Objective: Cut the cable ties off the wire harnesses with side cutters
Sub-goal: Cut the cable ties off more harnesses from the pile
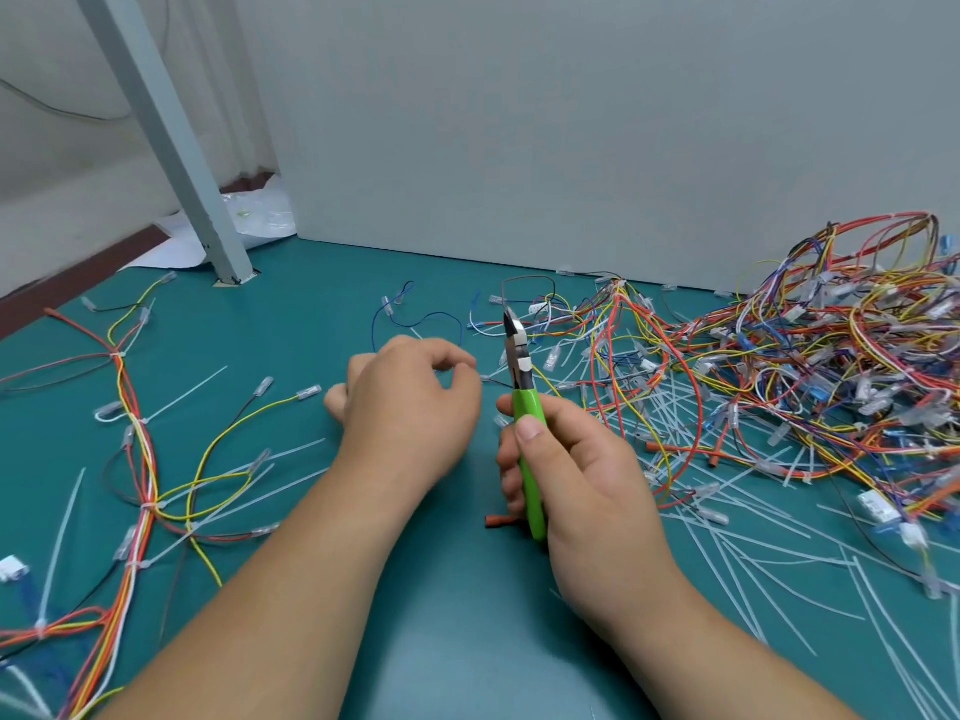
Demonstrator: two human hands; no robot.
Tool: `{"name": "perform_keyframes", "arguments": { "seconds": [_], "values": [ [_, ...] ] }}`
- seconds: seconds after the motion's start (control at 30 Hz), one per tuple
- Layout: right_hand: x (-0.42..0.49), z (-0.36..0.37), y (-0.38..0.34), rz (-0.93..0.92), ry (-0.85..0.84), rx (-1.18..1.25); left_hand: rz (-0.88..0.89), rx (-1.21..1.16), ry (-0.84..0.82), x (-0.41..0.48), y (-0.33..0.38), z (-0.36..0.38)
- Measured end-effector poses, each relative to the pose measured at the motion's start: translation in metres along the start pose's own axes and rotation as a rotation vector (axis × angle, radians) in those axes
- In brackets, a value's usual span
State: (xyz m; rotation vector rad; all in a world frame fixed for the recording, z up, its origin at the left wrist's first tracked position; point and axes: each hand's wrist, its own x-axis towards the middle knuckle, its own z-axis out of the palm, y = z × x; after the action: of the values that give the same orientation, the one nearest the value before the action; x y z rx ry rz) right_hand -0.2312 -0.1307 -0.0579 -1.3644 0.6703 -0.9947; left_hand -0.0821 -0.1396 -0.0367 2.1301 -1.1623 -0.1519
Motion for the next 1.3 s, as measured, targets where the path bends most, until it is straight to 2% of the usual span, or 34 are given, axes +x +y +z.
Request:
{"name": "perform_keyframes", "arguments": {
  "seconds": [0.1,0.17,0.3,0.47,0.77,0.83,0.9,1.03,1.17,1.3],
  "values": [
    [0.002,-0.003,-0.003,-0.029,0.066,-0.003,0.103,-0.504,0.061,-0.004,0.009,-0.003],
    [0.003,-0.004,-0.005,-0.056,0.092,-0.004,0.130,-0.629,0.054,-0.009,0.014,-0.003],
    [-0.001,-0.001,-0.008,-0.136,0.111,0.028,0.091,-0.629,0.005,-0.007,0.010,0.006],
    [-0.010,0.002,-0.016,-0.268,0.074,0.029,0.048,-0.559,-0.132,-0.004,0.006,0.017],
    [0.009,-0.038,-0.077,-0.254,0.307,-0.107,0.154,-0.443,-0.152,-0.009,0.004,0.022],
    [0.021,-0.054,-0.089,-0.186,0.377,-0.137,0.155,-0.468,-0.136,-0.008,0.005,0.021],
    [0.037,-0.070,-0.098,-0.023,0.387,-0.147,0.159,-0.493,-0.131,-0.007,0.004,0.021],
    [0.062,-0.083,-0.106,0.376,0.165,-0.069,0.185,-0.518,-0.170,-0.010,0.003,0.023],
    [0.078,-0.076,-0.107,0.488,0.021,0.032,0.183,-0.496,-0.177,-0.010,0.004,0.024],
    [0.092,-0.067,-0.101,0.653,-0.027,0.135,0.172,-0.454,-0.186,-0.009,0.003,0.024]
  ]
}}
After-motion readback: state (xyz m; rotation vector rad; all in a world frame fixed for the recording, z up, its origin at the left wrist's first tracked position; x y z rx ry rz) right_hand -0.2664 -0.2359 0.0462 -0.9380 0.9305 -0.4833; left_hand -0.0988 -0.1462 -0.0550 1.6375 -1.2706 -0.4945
